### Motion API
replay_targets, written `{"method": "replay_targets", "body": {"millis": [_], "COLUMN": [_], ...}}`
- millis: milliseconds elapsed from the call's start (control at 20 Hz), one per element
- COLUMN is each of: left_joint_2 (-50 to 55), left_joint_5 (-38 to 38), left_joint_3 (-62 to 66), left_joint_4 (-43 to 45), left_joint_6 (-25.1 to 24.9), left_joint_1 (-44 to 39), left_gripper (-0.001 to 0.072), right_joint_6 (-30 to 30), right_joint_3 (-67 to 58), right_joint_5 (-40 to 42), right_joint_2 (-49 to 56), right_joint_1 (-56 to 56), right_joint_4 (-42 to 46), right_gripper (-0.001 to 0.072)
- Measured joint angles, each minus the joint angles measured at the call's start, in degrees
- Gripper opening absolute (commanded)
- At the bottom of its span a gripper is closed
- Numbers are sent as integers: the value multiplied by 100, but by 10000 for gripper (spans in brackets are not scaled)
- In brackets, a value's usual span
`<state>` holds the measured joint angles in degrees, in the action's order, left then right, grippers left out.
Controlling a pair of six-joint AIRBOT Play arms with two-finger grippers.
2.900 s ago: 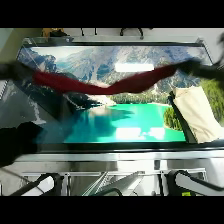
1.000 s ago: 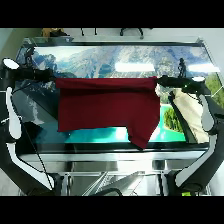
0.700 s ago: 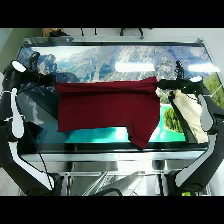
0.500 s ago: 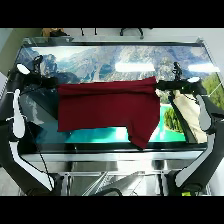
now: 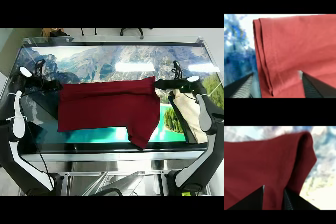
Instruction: Fold the shirts.
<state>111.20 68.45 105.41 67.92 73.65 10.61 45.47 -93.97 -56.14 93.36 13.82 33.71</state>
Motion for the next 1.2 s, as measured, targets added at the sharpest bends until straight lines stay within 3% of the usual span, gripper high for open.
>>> {"method": "replay_targets", "body": {"millis": [200, 400, 700, 950, 1000, 1050, 1100, 1200], "left_joint_2": [-96, -789, -2013, -2302, -2319, -2334, -2330, -2258], "left_joint_5": [1204, 1880, 1318, 616, 516, 378, 221, 44], "left_joint_3": [501, -717, -3580, -4675, -4756, -4817, -4837, -4774], "left_joint_4": [-2, -39, -50, -448, -566, -697, -754, -861], "left_joint_6": [503, 695, 627, 354, 291, 229, 173, 101], "left_joint_1": [299, 586, 828, 721, 675, 605, 542, 404], "left_gripper": [662, 661, 662, 661, 648, 525, 409, 407], "right_joint_6": [680, 1408, 2236, 2544, 2573, 2599, 2614, 2658], "right_joint_3": [157, 1386, 3711, 4682, 4826, 4975, 5128, 5394], "right_joint_5": [-682, -1263, -1290, -1294, -1298, -1298, -1292, -1202], "right_joint_2": [-756, -1779, -3241, -3711, -3744, -3764, -3781, -3801], "right_joint_1": [223, 361, 776, 901, 909, 914, 918, 925], "right_joint_4": [422, 1115, 1447, 1399, 1381, 1368, 1362, 1331], "right_gripper": [305, 303, 303, 313, 403, 500, 509, 509]}}
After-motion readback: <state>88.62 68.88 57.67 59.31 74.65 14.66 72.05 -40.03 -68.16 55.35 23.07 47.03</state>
